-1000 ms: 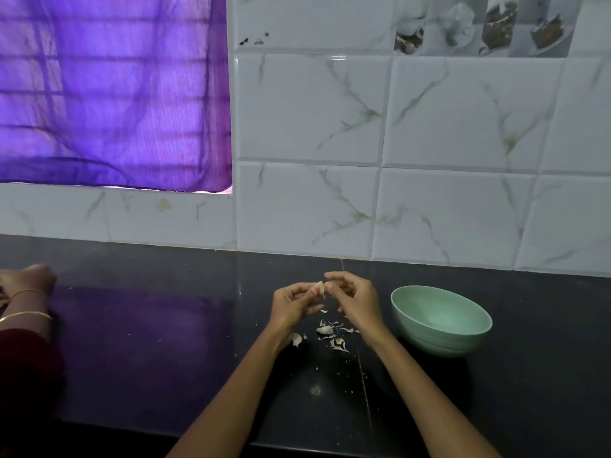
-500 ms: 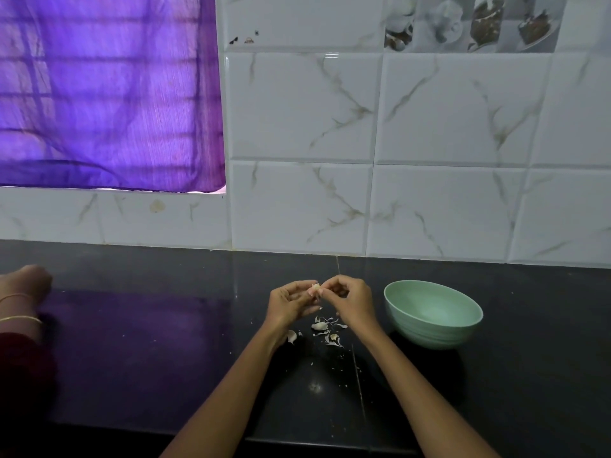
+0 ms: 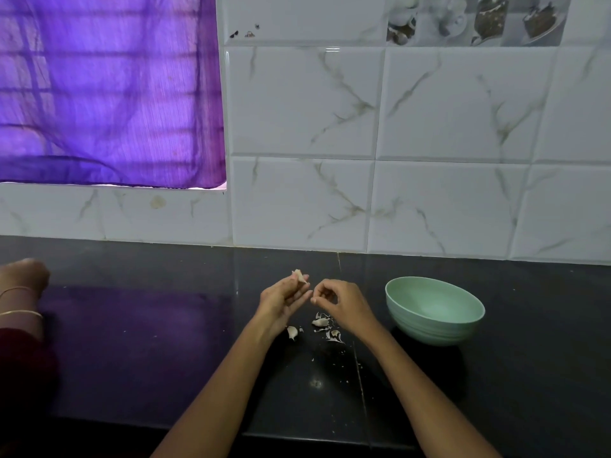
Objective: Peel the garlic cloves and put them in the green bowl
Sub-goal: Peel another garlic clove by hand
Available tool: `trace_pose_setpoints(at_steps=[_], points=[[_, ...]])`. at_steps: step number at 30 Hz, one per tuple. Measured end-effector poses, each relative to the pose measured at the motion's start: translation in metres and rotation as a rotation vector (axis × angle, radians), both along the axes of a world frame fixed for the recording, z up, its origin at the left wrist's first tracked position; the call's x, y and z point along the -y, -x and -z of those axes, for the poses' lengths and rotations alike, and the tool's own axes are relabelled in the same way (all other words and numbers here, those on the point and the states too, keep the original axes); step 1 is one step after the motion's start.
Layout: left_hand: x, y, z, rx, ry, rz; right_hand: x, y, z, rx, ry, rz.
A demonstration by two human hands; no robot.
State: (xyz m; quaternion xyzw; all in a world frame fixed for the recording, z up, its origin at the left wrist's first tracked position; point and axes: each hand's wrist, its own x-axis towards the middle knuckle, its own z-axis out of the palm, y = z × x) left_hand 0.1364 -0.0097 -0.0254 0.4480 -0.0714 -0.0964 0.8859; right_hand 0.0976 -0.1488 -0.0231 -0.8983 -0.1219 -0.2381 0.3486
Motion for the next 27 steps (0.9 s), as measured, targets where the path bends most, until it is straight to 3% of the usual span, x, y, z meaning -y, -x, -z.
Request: trace_pose_setpoints(at_steps=[8,15,24,27], points=[[0.002,0.003,0.001,0.009,-0.083,0.038,0.002,0.008,-0.009,0.058,-0.327,-0.049],[0.0,0.006,-0.002,0.028,-0.143,0.108,0.004,0.01,-0.014,0.034,-0.41,-0.048],[0.001,0.007,-0.003,0.011,-0.153,0.153,0.008,0.001,-0.005,-0.015,-0.006,0.136],[0.0,0.007,-0.002,0.035,-0.159,0.144,0.007,0.002,-0.006,0.042,-0.06,0.163]])
